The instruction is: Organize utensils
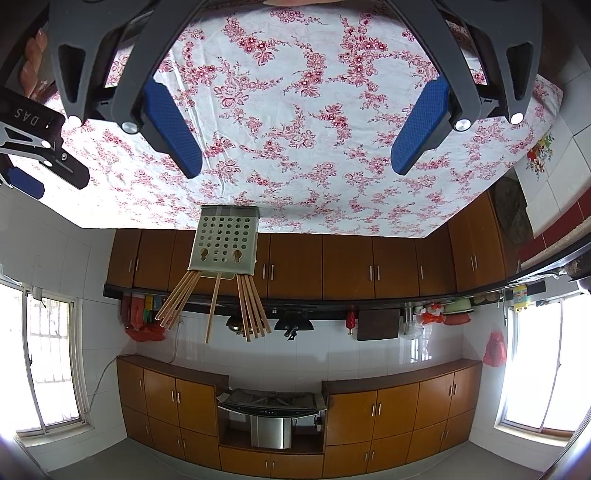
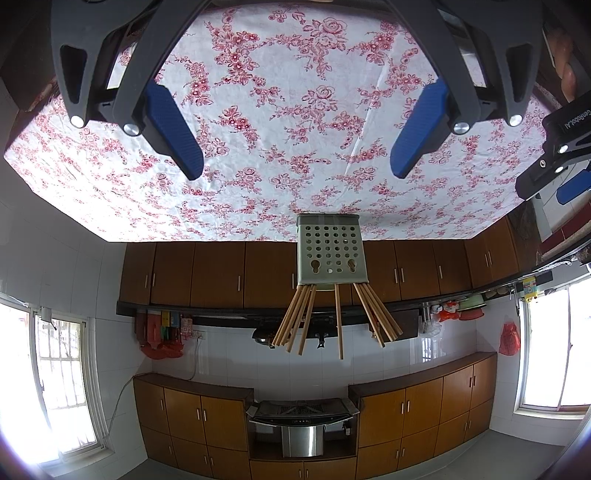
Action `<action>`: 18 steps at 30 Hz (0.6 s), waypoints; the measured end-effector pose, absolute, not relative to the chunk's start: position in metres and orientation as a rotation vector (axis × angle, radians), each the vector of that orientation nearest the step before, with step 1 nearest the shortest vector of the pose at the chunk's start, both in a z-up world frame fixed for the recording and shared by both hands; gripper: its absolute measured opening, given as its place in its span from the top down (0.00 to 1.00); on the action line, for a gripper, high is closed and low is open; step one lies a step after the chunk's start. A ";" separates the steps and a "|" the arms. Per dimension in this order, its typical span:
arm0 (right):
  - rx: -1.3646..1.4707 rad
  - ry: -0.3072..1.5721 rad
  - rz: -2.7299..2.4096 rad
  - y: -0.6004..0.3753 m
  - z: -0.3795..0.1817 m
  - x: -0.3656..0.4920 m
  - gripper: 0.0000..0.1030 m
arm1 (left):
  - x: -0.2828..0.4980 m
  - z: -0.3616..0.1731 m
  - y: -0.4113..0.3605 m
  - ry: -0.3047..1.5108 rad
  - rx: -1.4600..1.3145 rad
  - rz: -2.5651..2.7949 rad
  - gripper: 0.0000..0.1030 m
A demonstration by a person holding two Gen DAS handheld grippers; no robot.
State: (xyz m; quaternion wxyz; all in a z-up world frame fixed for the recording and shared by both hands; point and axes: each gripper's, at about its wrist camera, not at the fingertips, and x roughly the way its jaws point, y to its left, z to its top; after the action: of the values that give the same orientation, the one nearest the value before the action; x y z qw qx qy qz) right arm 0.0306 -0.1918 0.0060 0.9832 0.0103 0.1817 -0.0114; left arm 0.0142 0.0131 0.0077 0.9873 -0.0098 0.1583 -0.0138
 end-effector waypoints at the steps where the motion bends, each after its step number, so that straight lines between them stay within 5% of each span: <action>1: 0.021 0.366 -0.023 -0.192 0.006 0.031 0.04 | 0.014 0.007 0.013 0.318 -0.020 -0.029 0.02; 18: 0.021 0.367 -0.023 -0.192 0.006 0.031 0.04 | 0.014 0.006 0.014 0.322 -0.022 -0.023 0.02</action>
State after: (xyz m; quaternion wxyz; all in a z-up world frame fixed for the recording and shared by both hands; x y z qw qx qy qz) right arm 0.0306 -0.1915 0.0060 0.9831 0.0107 0.1824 -0.0114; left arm 0.0142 0.0139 0.0055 0.9870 -0.0109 0.1601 -0.0112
